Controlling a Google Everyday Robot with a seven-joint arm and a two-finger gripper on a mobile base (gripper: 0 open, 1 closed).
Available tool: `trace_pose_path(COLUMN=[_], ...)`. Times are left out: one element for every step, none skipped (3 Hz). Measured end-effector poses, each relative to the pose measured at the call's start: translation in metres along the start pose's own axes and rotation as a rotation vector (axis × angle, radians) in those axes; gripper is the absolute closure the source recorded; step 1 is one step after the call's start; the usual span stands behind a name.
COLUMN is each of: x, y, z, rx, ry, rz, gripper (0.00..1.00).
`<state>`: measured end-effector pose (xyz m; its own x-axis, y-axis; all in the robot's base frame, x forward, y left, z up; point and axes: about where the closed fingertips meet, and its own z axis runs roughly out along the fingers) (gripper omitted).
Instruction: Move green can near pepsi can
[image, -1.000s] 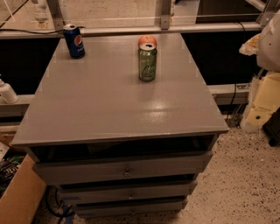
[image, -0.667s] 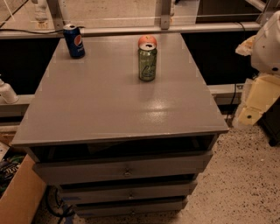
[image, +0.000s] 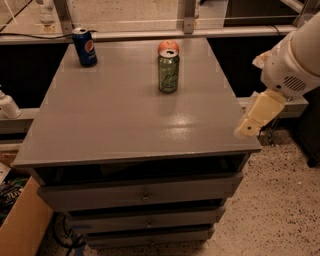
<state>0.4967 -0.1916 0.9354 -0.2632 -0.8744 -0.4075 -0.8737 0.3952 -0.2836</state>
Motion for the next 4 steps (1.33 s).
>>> trace_pose_path(x=[-0.014, -0.034, -0.059, -0.09], y=[-0.013, -0.026, -0.038, -0.049], z=[0.034, 0.065, 0.09, 0.109], rx=[0.005, -0.009, -0.032, -0.051], ry=[-0.096, -0.204, -0.326, -0.455], rz=[0.073, 0.142, 0.194, 0.217], gripper=[0.0, 0.0, 0.0, 0.0])
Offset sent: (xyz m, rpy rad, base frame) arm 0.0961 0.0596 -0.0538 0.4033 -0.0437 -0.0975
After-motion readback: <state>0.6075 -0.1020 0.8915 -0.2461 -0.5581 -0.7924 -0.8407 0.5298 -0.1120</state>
